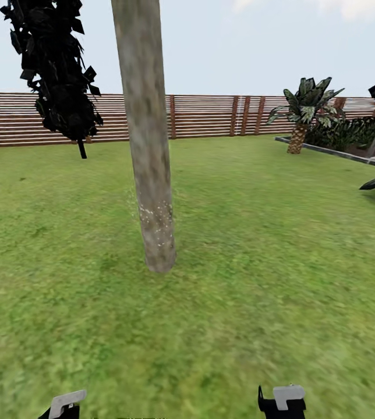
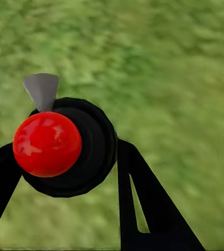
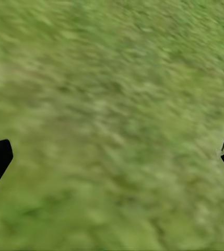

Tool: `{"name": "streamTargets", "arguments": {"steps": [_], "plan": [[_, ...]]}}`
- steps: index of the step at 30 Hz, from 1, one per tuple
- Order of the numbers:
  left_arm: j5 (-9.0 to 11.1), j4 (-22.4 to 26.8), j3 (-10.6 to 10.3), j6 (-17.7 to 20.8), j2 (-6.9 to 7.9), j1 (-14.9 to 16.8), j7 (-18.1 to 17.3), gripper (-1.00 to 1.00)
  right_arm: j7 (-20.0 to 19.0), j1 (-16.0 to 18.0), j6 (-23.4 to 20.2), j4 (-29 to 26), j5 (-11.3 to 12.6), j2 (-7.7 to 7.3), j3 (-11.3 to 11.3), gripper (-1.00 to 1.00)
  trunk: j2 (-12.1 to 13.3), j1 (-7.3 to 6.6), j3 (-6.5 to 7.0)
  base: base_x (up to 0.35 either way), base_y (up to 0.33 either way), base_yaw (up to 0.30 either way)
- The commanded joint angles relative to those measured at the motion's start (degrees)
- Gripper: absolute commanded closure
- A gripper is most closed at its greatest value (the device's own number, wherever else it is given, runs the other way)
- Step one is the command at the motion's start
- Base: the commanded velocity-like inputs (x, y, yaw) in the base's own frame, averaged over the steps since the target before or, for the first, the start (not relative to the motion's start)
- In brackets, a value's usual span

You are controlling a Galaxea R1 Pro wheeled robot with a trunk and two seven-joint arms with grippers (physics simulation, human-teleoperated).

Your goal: In the garden, pick up the pesticide atomizer on the floor and spray pesticide onto both trees until each tree trunk is fully covered.

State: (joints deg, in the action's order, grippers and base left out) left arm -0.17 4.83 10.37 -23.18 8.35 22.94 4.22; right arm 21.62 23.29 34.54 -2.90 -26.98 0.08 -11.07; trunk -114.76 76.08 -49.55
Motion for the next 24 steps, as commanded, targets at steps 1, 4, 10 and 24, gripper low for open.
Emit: {"name": "streamTargets", "arguments": {"steps": [1,4,10,24], "plan": [[0.03,0.01,0.00,0.00,-0.03,0.00,0.00,1.00,0.01,0.01,0.00,0.00,0.00,0.01,0.00,-1.00,0.00,0.00,0.00,0.000,-0.273,0.279],[-0.29,0.01,-0.03,0.06,-0.01,0.00,-0.02,1.00,0.00,0.02,0.00,0.00,0.07,0.01,0.00,-1.00,0.00,0.00,0.00,0.000,-0.166,0.280],[-0.65,-0.34,-0.56,0.27,-1.25,0.00,-0.53,1.00,0.00,0.00,0.00,0.00,0.00,0.01,0.00,-1.00,0.00,0.00,0.00,0.000,-0.013,0.280],[-0.69,-3.47,-0.52,-14.33,-2.77,-5.26,-0.10,1.00,0.00,0.00,-0.08,0.01,0.00,0.01,0.00,-1.00,0.00,0.00,0.00,0.000,0.000,0.280]]}}
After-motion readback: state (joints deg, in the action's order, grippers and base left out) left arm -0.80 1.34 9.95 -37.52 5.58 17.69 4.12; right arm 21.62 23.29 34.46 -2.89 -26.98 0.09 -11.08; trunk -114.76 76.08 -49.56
